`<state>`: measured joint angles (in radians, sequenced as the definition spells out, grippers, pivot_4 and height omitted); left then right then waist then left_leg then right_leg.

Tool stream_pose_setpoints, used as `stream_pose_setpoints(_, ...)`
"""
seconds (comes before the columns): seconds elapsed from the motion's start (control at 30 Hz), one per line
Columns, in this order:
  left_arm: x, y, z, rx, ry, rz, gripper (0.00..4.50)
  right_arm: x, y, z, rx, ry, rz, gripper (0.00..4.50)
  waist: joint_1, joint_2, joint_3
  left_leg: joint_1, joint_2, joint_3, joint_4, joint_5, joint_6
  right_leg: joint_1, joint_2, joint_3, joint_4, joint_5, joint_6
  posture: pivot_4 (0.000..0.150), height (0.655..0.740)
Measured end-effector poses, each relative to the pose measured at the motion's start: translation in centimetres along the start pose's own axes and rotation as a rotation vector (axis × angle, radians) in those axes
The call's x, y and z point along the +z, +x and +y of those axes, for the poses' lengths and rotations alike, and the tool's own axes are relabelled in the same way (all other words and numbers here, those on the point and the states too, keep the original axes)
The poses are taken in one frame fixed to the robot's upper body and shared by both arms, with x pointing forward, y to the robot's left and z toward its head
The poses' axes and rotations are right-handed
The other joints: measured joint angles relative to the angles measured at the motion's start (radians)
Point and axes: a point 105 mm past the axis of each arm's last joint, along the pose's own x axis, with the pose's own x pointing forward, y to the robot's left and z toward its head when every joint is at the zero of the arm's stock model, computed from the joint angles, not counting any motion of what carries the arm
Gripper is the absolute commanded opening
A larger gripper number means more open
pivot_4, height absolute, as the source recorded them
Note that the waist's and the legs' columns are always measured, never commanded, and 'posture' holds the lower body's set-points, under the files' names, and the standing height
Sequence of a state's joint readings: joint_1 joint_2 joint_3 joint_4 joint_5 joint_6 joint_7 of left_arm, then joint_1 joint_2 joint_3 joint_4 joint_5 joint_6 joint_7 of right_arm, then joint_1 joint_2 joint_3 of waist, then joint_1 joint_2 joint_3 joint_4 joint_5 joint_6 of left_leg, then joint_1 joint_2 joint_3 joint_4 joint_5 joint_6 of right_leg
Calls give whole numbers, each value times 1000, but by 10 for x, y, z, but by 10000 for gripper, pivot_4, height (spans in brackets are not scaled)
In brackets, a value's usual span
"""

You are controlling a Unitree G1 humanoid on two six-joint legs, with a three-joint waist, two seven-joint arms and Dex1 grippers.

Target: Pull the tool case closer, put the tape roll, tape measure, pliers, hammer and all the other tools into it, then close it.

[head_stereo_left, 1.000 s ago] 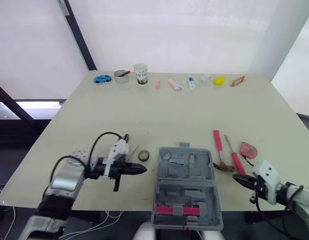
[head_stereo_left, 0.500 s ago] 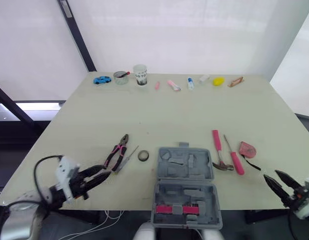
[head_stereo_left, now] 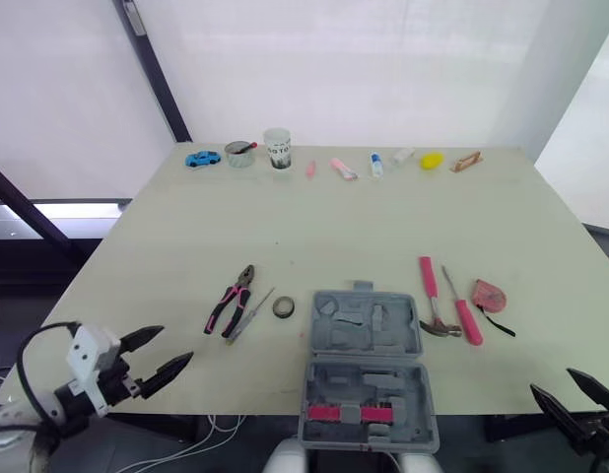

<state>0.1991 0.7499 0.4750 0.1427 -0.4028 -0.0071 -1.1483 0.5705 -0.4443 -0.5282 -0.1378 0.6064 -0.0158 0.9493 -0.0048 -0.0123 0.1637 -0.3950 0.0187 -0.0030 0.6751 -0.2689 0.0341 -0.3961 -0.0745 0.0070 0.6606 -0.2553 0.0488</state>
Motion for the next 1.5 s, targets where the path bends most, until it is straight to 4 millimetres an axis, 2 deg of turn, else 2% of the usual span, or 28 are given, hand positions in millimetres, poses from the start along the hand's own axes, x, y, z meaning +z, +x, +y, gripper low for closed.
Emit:
stream_pose_setpoints(0.1,24,11,2,-103,167,60,44345,20,12,17,145,-48,19,45000,0,0,0,0,0,1,0,0,0,0,0,1,-1,0,0,1500,7400)
stream_pose_setpoints(0.3,46,39,-13,-322,364,186,44345,49,50,49,362,-113,-16,45000,-4,0,1,-1,0,2,-2,0,0,-1,2,1,-2,1,0,1500,7400)
stream_pose_setpoints(0.37,60,49,-18,-391,460,226,44345,63,64,60,440,-150,-44,45000,-3,0,1,-1,0,3,-2,0,0,-2,5,-2,-2,1,0,1500,7400)
stream_pose_setpoints(0.47,72,61,-24,-480,603,313,44345,70,77,71,522,-186,-57,45000,2,0,1,-2,-1,3,-3,0,0,-1,9,-3,-3,2,3,1500,7400)
stream_pose_setpoints(0.6,64,72,-24,-584,798,507,44345,71,91,81,590,-220,-56,45000,3,0,2,-2,-5,2,-3,0,0,-2,12,-2,-3,2,4,1500,7400)
stream_pose_setpoints(0.83,82,111,-36,-706,1003,609,44345,65,106,83,641,-237,-49,45000,16,-2,3,-3,-5,3,-2,0,0,-2,13,-3,-2,3,5,1500,7400)
stream_pose_setpoints(1.07,73,131,-43,-722,1082,762,44345,66,113,80,667,-247,-51,45000,11,-3,3,-3,-5,2,-2,0,0,-2,14,-1,-1,2,5,1500,7400)
stream_pose_setpoints(1.27,68,151,-56,-721,1108,792,44345,68,121,82,680,-260,-60,45000,16,-3,3,-3,-5,1,0,0,1,-2,14,-1,0,2,5,1500,7400)
stream_pose_setpoints(1.5,60,160,-54,-701,1121,835,44345,67,122,83,682,-264,-57,45000,16,-3,3,-3,-5,1,1,0,1,-2,14,-1,1,2,5,1500,7400)
